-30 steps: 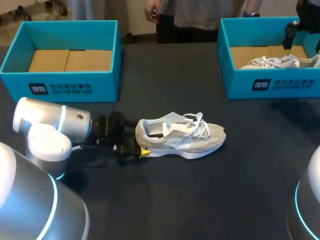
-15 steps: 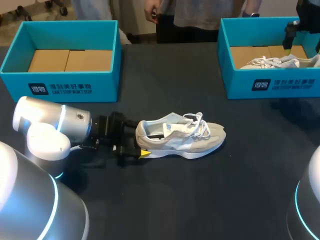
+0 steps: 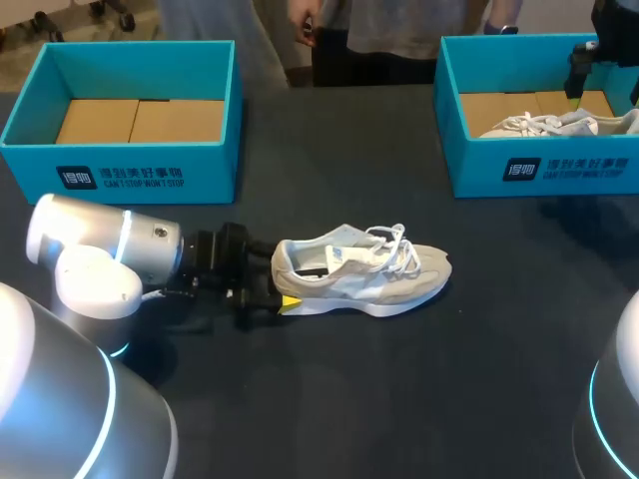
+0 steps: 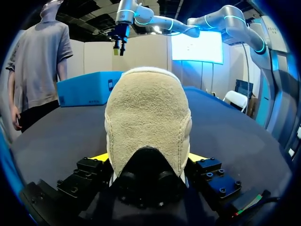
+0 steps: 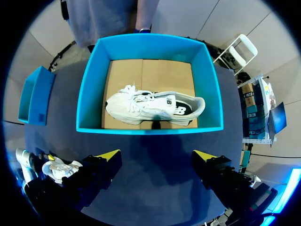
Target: Take the shoe out of the shoebox, open the shoe tongue, remove and reinsert the insole, then place the shoe into the shoebox
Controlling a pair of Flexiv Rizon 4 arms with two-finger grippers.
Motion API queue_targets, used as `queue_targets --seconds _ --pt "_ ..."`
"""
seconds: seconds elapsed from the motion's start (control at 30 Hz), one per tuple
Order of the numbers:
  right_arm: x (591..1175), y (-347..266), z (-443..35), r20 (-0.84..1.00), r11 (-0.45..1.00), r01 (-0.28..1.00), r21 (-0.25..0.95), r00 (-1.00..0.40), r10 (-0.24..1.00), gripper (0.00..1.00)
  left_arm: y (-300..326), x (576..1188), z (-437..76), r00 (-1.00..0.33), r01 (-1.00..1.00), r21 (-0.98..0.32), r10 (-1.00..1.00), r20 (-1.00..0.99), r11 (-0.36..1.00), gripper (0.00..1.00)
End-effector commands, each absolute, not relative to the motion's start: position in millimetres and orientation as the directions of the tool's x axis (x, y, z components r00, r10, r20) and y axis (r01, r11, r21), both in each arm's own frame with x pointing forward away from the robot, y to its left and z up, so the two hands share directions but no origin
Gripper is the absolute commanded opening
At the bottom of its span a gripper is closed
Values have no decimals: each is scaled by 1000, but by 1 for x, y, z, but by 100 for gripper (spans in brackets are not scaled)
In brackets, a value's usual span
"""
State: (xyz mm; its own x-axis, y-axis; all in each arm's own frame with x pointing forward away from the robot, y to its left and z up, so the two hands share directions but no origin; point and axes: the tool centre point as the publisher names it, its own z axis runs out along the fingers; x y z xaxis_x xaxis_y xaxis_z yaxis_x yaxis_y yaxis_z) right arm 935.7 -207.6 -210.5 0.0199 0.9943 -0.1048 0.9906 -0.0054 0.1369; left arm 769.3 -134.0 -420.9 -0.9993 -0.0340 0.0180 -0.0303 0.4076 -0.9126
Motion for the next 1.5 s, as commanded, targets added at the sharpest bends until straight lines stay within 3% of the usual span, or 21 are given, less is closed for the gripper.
queue_targets --seconds 0.03,0.07,0.8,0.87,1.5 --pt "935 -208 -211 -104 -6 990 139 20 994 100 -136 771 -427 -999 -35 -914 -41 20 404 15" --pt "935 -208 -211 -104 -6 990 139 20 994 100 -136 771 -427 -999 -36 -914 -41 21 405 0" --pt "935 -208 -211 -104 -6 990 139 20 994 100 -134 769 -427 -999 -40 -913 -32 30 407 0" --pt "936 -205 -211 -56 -112 982 154 121 991 100 -134 769 -427 -999 -40 -913 -32 30 407 0" --pt "920 -75 -201 -105 -215 947 239 245 964 100 -134 769 -427 -999 -40 -913 -32 30 407 0"
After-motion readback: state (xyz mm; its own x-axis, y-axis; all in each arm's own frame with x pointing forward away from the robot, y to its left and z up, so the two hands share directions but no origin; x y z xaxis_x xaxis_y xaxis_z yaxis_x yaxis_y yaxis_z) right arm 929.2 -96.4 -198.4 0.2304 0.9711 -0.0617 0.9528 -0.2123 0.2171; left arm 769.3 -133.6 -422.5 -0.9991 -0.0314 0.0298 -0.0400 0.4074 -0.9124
